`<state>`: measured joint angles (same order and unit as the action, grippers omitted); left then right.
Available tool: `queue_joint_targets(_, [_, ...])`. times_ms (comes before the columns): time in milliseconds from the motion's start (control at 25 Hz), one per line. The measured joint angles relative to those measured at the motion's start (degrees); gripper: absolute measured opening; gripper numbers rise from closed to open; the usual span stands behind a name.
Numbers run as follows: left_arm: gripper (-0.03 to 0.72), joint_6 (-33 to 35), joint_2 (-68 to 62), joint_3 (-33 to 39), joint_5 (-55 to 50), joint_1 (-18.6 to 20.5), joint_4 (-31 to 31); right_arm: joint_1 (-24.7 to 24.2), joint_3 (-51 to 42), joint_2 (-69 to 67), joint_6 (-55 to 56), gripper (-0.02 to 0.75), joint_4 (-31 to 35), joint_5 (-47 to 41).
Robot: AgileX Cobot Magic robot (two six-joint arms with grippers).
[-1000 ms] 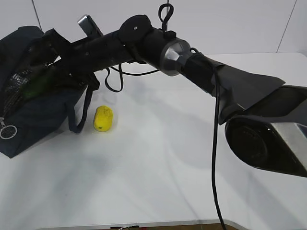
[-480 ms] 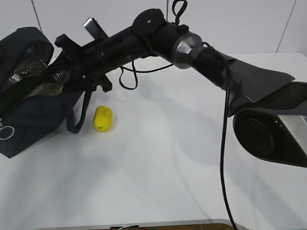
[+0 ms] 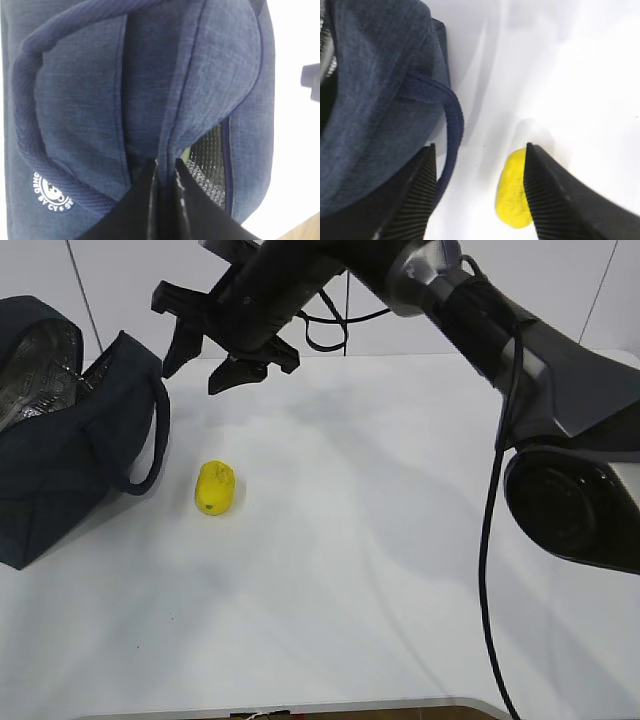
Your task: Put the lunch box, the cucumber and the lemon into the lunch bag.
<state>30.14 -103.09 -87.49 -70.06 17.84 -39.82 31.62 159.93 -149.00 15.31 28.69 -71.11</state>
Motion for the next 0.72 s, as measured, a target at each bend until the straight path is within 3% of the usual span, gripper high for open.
queue_joint_targets(520, [-0.006, 0.00, 0.00, 0.00, 0.00, 0.23, 0.00, 5.53, 0.13, 0.00, 3.36, 0.447, -22.05, -0.63])
queue_joint_targets(720, [-0.006, 0.00, 0.00, 0.00, 0.00, 0.23, 0.00, 5.92, -4.09, 0.00, 3.36, 0.447, -23.30, -0.63])
